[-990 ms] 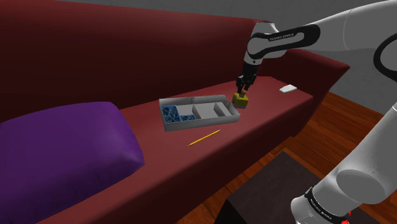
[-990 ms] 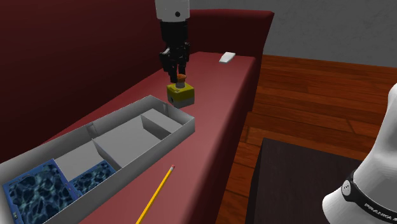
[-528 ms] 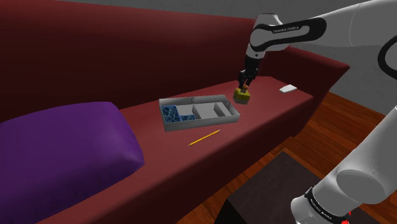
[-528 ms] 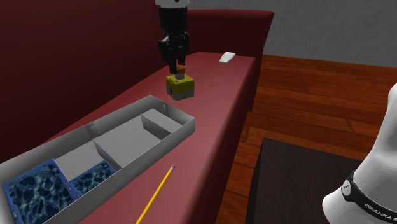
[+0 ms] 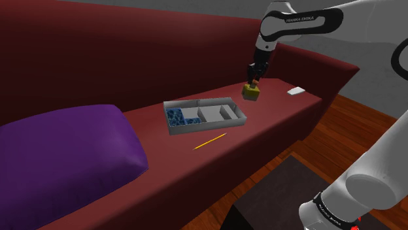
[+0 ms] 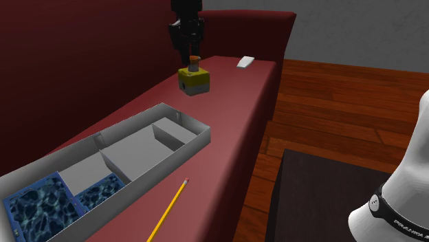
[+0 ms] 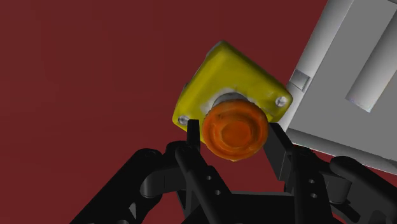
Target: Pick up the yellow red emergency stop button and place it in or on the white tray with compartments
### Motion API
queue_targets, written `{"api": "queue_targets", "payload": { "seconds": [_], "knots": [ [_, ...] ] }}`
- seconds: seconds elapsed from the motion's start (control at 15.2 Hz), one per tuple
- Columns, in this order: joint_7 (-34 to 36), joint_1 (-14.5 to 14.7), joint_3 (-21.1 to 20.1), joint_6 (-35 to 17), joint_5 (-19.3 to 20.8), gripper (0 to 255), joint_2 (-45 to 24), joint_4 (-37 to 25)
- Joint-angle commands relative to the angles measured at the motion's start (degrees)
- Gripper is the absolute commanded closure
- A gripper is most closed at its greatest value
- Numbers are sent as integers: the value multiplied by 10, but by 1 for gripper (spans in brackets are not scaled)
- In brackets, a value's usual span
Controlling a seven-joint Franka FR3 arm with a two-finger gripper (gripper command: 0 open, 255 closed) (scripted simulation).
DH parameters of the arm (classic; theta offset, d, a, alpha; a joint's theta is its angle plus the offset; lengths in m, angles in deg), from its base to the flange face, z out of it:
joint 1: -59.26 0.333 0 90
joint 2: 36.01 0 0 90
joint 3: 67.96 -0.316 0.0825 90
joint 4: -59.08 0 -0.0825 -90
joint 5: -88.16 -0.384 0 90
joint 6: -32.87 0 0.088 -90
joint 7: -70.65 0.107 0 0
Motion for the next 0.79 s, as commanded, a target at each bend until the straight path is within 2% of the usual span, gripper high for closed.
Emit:
{"api": "queue_targets", "payload": {
  "seconds": [0.0,0.46,0.73],
  "knots": [
    [0,0,0,16,0,255,0,-16],
    [-1,0,0,68,0,255,-1,-69],
    [51,27,-25,82,1,255,-2,-84]
  ]
}}
